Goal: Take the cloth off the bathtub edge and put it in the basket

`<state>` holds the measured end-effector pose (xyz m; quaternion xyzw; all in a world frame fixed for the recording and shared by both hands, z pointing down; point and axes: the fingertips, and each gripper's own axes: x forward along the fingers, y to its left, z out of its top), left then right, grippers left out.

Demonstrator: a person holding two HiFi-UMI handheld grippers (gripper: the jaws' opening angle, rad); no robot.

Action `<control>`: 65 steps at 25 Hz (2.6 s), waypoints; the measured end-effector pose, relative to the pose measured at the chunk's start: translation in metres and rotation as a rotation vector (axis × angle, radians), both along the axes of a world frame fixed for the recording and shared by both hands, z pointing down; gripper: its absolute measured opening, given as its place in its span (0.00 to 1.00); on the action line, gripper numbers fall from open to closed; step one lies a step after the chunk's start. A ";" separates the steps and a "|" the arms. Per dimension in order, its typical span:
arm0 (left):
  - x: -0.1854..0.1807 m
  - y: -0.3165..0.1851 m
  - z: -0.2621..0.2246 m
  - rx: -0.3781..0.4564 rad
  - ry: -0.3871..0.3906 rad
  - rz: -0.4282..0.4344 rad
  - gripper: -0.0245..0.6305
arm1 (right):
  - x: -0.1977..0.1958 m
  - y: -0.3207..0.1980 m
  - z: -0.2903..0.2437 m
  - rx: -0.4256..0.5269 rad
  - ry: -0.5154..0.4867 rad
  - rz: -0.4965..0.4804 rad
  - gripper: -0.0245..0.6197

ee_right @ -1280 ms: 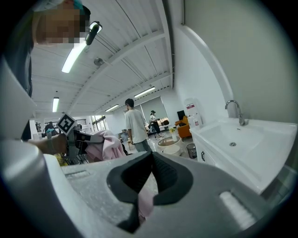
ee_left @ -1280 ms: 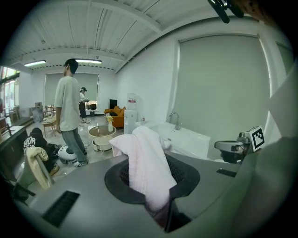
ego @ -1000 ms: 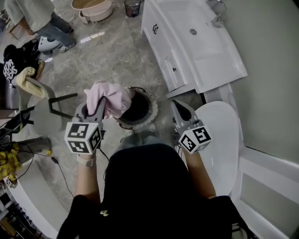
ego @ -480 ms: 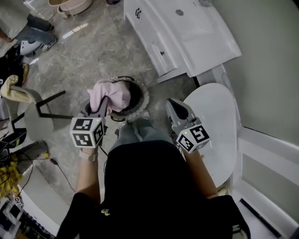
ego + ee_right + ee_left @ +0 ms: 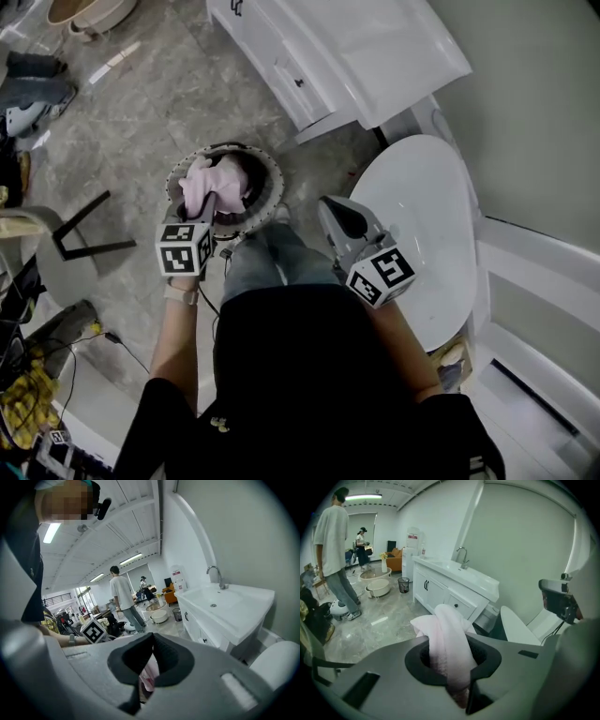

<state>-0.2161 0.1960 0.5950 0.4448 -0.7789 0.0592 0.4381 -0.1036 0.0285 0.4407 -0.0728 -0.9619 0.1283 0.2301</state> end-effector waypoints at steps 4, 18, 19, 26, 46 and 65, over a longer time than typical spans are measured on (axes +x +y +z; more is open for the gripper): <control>-0.001 -0.002 0.047 -0.024 0.043 0.045 0.17 | -0.002 0.007 0.004 0.016 0.032 0.025 0.03; -0.009 -0.007 0.223 -0.134 0.136 0.083 0.18 | -0.010 0.027 0.067 -0.006 0.122 0.045 0.03; -0.010 -0.007 0.236 -0.143 0.141 0.084 0.18 | -0.011 0.027 0.072 -0.008 0.127 0.049 0.03; -0.021 -0.006 0.323 -0.217 0.179 0.086 0.18 | -0.015 0.020 0.103 -0.028 0.158 0.097 0.03; -0.022 -0.002 0.452 -0.377 0.283 0.116 0.41 | 0.016 0.019 0.159 -0.051 0.227 0.210 0.03; -0.039 -0.002 0.372 -0.284 0.190 0.149 0.49 | -0.007 0.043 0.117 -0.045 0.166 0.143 0.03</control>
